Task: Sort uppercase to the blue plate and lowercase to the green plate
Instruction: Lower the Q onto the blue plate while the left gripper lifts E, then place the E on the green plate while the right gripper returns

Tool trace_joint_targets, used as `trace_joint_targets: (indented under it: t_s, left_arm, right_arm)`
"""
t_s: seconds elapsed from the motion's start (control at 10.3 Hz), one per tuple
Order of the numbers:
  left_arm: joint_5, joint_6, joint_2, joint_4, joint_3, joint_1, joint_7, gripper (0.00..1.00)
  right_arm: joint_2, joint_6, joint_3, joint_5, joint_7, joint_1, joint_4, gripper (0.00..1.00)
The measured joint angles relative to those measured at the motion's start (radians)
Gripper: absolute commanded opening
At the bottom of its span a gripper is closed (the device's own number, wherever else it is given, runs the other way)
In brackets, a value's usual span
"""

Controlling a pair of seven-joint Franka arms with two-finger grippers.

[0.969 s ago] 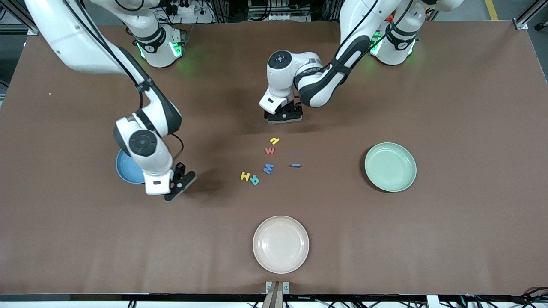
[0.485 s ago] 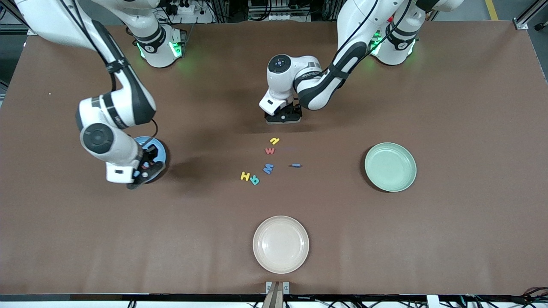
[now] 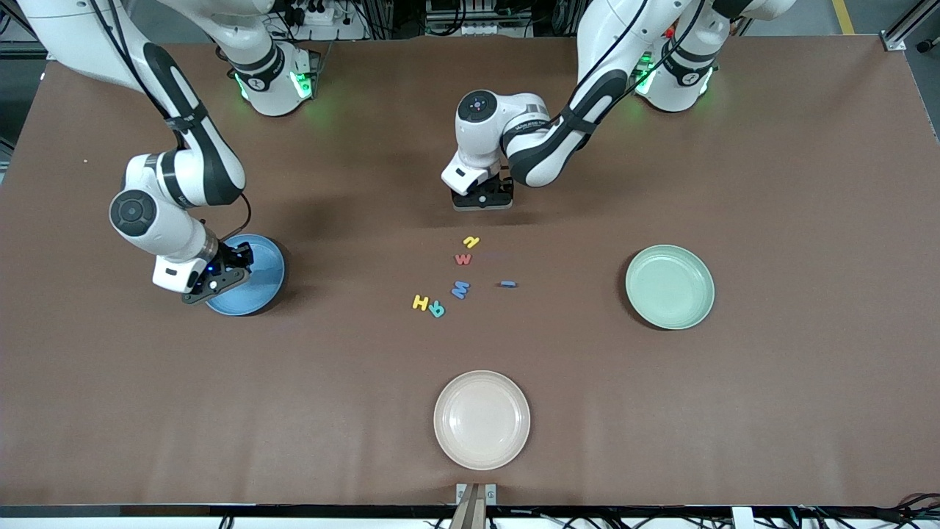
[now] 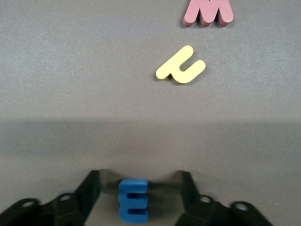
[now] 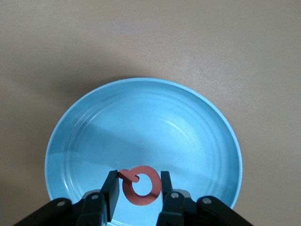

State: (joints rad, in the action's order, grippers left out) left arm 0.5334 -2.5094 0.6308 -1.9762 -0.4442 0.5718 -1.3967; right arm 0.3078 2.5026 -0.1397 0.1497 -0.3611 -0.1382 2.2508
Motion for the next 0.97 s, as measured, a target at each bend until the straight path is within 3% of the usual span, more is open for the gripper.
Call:
trace_joint_targets:
  t_s: [0.1,0.29,0.58,0.68,0.97]
  left_arm:
    - [0.0,0.0,0.0,0.0,0.0,0.0,0.0,0.0]
    - [0.0,-0.002,-0.001,0.004,-0.004,0.0,0.0,0.0]
    - [0.0,0.0,-0.015,0.007,-0.003,-0.018,-0.004,0.0]
    - [-0.001,0.003,-0.039,0.004,-0.003,-0.04,-0.004,0.0]
    - [-0.005,0.044,-0.152,-0.021,-0.007,-0.15,-0.005,0.0]
  right_arm:
    - [-0.001,0.006,0.0,-0.008,0.0,0.0,0.0,0.7]
    - [-0.002,0.012,-0.002,-0.012,0.0,0.003,0.0,0.8]
    - [-0.006,0.015,-0.009,-0.087,0.0,0.019,0.0,0.82]
    - [-0.008,0.015,-0.009,-0.16,0.0,0.032,0.0,0.81]
    - [-0.012,0.022,-0.01,-0.5,0.002,0.116,-0.002,0.79]
